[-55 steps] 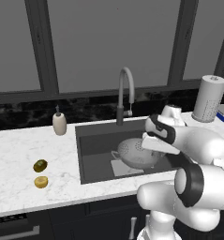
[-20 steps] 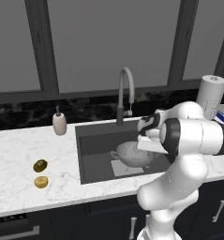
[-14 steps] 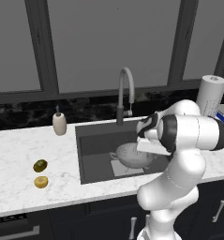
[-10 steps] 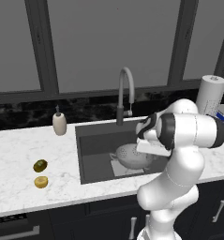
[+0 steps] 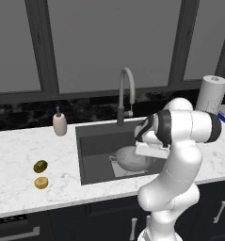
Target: Put the colander in the sink, put the kiwi, kiwi in the colander, and turn on the sink faucet and pour water over the colander.
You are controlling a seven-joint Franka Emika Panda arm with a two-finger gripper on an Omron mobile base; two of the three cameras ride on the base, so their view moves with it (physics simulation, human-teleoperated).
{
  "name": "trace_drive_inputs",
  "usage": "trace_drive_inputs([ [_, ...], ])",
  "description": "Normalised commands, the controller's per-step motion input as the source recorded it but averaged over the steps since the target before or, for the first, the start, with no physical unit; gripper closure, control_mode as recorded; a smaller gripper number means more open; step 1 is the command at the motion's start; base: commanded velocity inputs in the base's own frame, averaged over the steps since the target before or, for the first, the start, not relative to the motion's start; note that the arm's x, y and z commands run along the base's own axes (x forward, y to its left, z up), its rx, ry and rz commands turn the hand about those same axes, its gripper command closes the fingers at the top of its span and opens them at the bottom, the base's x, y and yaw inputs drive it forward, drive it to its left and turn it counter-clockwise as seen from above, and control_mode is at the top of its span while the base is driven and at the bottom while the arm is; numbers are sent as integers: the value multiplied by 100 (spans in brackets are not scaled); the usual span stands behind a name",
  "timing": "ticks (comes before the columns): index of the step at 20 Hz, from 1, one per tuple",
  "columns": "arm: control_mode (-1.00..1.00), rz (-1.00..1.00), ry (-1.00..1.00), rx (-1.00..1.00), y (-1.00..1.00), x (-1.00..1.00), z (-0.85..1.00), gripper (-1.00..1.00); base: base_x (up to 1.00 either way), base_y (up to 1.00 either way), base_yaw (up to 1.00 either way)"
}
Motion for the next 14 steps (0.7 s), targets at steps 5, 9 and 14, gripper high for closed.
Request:
trace_drive_inputs([
  [5, -100, 0, 0, -1, 1, 16, -17, 100, 0, 0, 0],
  [9, -100, 0, 0, -1, 2, 16, -17, 100, 0, 0, 0],
  [14, -100, 0, 0, -1, 5, 23, -15, 100, 0, 0, 0],
])
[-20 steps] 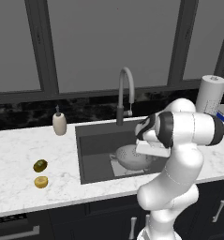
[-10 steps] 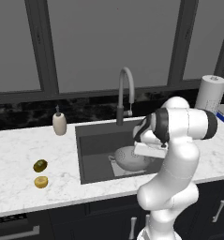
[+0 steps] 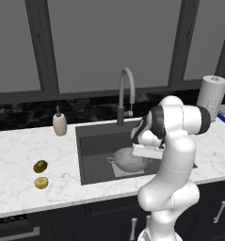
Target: Put the colander in the sink, put the kiwi, kiwi in the colander, and turn on the sink faucet and pour water over the colander.
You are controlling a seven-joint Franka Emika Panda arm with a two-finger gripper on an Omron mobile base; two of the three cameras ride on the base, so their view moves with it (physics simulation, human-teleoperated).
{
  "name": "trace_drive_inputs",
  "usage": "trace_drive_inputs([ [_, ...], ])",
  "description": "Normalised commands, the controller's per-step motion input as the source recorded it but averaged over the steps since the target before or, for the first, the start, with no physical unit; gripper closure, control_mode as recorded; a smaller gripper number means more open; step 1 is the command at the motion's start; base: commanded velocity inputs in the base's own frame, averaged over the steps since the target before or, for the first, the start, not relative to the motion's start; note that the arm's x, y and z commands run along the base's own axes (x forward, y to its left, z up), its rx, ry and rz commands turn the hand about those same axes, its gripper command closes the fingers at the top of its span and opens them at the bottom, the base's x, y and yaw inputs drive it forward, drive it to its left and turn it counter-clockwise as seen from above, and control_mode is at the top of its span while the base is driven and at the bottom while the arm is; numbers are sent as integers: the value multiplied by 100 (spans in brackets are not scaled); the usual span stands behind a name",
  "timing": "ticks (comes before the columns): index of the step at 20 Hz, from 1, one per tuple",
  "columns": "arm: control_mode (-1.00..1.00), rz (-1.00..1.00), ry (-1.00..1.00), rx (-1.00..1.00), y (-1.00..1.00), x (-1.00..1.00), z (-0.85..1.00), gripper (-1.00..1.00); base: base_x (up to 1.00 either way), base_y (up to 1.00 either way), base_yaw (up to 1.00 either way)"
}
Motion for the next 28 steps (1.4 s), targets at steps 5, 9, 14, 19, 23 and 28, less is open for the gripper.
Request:
trace_drive_inputs([
  [5, -100, 0, 0, 0, 5, 15, -19, 100, 0, 0, 0],
  [9, -100, 0, 0, 0, 6, 17, -21, 100, 0, 0, 0],
  [14, -100, 0, 0, 0, 1, 23, -14, 100, 0, 0, 0],
  [19, -100, 0, 0, -1, 0, 18, -16, 100, 0, 0, 0],
  [23, -100, 0, 0, 0, 4, 4, -6, 100, 0, 0, 0],
  [28, -100, 0, 0, 0, 22, 0, 0, -100, 0, 0, 0],
])
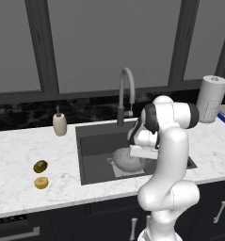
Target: Put the colander in the sink, put the kiwi, kiwi in the colander, and turn on the sink faucet and pour water over the colander.
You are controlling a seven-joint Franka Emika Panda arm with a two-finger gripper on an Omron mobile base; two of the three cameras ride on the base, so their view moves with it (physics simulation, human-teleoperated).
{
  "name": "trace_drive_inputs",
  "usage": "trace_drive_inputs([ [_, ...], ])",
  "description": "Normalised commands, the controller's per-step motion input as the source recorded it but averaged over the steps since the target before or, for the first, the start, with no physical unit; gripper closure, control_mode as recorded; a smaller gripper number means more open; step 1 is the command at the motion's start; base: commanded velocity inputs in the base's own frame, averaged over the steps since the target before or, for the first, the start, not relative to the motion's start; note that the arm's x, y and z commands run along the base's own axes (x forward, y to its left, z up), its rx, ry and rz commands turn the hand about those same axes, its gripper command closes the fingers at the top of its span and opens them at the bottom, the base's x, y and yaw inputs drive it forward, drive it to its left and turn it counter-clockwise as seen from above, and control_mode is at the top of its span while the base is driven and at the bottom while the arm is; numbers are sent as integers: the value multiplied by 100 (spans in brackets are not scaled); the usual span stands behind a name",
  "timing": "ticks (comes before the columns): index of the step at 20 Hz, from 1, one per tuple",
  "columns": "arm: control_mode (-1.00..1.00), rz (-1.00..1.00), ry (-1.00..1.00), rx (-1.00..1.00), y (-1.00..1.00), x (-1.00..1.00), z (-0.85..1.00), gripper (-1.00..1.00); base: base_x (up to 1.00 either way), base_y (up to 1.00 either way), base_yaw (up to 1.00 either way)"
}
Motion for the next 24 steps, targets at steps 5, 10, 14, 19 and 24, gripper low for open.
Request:
trace_drive_inputs([
  [5, -100, -1, -4, 1, 12, -1, 17, -100, 0, 0, 0],
  [10, -100, 0, -7, 5, 2, -15, 29, -100, 0, 0, 0],
  [14, -100, 0, -6, 1, 0, -29, 43, -100, 0, 0, 0],
  [19, -100, 0, 0, 1, -2, -45, 46, -100, 0, 0, 0],
  [24, -100, 0, -2, 8, 0, -48, 59, -100, 0, 0, 0],
])
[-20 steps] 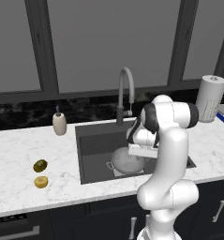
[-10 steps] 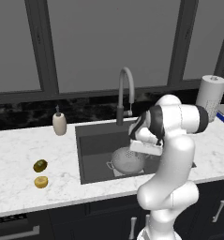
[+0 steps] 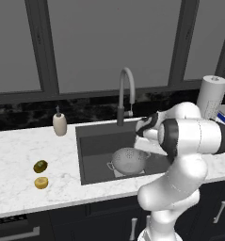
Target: Put the colander in the sink, put the kiwi, kiwi in the colander, and turn on the sink faucet and pour water over the colander.
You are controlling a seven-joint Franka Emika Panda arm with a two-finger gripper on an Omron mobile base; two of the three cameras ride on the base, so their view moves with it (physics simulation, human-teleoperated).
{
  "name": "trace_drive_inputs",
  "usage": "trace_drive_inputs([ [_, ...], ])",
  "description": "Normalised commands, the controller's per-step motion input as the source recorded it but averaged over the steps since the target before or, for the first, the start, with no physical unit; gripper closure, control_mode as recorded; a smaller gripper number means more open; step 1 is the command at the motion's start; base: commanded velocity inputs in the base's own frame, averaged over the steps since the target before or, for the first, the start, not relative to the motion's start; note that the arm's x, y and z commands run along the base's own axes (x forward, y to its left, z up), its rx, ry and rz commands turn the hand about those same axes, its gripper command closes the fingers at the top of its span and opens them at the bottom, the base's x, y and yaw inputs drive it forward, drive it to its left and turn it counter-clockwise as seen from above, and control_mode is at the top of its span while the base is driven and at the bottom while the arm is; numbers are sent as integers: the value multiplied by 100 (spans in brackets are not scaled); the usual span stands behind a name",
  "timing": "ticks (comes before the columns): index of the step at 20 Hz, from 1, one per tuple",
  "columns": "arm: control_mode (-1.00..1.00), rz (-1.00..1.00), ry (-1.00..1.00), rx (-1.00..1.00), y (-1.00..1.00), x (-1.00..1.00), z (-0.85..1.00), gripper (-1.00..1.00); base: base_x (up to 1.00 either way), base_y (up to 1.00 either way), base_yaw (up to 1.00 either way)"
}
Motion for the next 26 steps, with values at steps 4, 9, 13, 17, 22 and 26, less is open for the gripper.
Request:
trace_drive_inputs([
  [4, -100, 0, -6, 10, 3, -58, 58, -100, 0, 0, 0],
  [9, -100, 0, -8, 7, 12, -61, 60, -100, 0, 0, 0],
  [13, -100, 0, -9, 3, 21, -66, 61, -100, 0, 0, 0],
  [17, -100, 0, -14, 0, 40, -65, 57, -100, 0, 0, 0],
  [22, -100, 0, -15, 0, 47, -64, 51, -100, 0, 0, 0],
  [26, -100, 0, -10, -3, 62, -54, 50, -100, 0, 0, 0],
])
